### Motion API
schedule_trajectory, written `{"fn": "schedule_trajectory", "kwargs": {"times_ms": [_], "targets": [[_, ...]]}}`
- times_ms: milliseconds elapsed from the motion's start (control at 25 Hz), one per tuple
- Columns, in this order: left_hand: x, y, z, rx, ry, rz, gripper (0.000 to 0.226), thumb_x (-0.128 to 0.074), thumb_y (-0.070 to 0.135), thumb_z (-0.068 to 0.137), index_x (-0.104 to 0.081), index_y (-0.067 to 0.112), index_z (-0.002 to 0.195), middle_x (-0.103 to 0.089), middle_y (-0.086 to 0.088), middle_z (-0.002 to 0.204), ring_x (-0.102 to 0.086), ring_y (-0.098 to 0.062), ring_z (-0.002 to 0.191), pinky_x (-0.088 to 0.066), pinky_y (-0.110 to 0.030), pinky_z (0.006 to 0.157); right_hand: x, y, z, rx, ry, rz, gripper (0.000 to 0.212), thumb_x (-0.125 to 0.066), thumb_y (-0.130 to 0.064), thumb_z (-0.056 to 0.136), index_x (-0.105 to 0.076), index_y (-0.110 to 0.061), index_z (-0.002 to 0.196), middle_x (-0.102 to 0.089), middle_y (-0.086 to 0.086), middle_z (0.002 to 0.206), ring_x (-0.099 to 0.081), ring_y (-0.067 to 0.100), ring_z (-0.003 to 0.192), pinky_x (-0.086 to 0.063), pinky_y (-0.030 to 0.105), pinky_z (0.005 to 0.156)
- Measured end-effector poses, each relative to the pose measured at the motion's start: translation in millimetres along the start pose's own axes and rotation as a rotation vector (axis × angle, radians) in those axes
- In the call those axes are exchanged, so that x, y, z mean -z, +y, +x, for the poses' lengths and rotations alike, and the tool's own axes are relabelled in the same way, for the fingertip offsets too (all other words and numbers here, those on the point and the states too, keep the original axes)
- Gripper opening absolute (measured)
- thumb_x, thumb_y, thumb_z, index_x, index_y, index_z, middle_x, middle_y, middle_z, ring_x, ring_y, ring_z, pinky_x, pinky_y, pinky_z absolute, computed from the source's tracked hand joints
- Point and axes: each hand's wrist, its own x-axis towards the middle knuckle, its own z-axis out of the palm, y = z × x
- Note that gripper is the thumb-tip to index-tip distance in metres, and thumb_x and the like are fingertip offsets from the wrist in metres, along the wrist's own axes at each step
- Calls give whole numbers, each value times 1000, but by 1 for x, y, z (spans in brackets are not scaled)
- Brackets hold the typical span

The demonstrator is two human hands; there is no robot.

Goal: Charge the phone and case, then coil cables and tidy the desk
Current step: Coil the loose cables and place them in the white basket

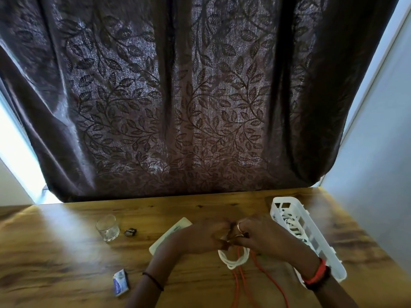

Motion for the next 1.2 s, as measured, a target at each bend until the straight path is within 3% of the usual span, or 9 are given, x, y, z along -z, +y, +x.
{"fn": "schedule_trajectory", "kwargs": {"times_ms": [120,280,360,480,560,680,880,1000,1200], "targets": [[-2,7,3,3,-8,40,33,-62,16,87,-58,0,116,-56,-8,121,-51,10,90,-34,0,73,7,6,-4,2,-3,17,13,-63,-32,86,-71,-22,90,-57,-14,79,-44,-8,61,-30,12,57],[-12,8,8,-48,-65,109,80,-76,33,74,-33,21,141,-30,6,149,-32,-7,133,-29,-22,107,6,8,-10,79,-105,-3,19,-63,-37,85,-71,-27,99,-67,-9,90,-56,0,79,-41,16,68],[-12,7,12,-13,-113,109,86,-80,32,69,-32,21,140,-37,6,145,-38,-10,130,-34,-27,108,5,6,-10,115,-121,-4,20,-62,-37,85,-72,-27,100,-68,-5,94,-59,6,87,-40,14,71],[-10,3,15,37,-167,127,58,-74,29,75,-51,10,125,-55,-5,124,-53,-19,111,-46,-41,96,4,6,-14,112,-101,15,19,-59,-32,87,-71,-28,102,-67,-6,95,-58,7,87,-43,20,70],[-10,1,14,5,-111,113,41,-66,24,83,-58,6,119,-54,-6,122,-53,-14,107,-46,-29,94,4,9,-19,105,-76,29,21,-55,-29,89,-70,-28,104,-66,-7,98,-58,5,88,-47,25,75],[-6,2,7,-15,38,28,30,-57,24,92,-61,10,118,-52,1,107,-49,5,87,-39,-5,70,8,21,-23,53,50,87,20,-56,-32,90,-70,-28,103,-65,-6,95,-55,-4,80,-45,16,70],[-6,3,2,-41,250,-48,30,-48,21,96,-60,13,122,-48,14,106,-48,9,99,-37,-2,81,0,32,-19,42,433,10,42,-43,-48,90,-73,-19,91,-60,-9,97,-45,-8,92,-33,-2,82],[-4,5,3,-36,268,-70,29,-53,17,94,-62,15,121,-47,21,106,-49,7,101,-38,-5,84,-7,28,-17,-1,627,-35,61,-33,-55,93,-75,-12,80,-61,-3,87,-44,-6,86,-30,-6,77],[-2,7,5,39,293,-122,30,-66,20,85,-67,22,115,-60,8,107,-57,-4,98,-46,-18,83,-20,18,-15,-156,701,4,43,-42,-46,88,-75,-18,95,-69,-3,95,-61,1,81,-40,4,76]]}}
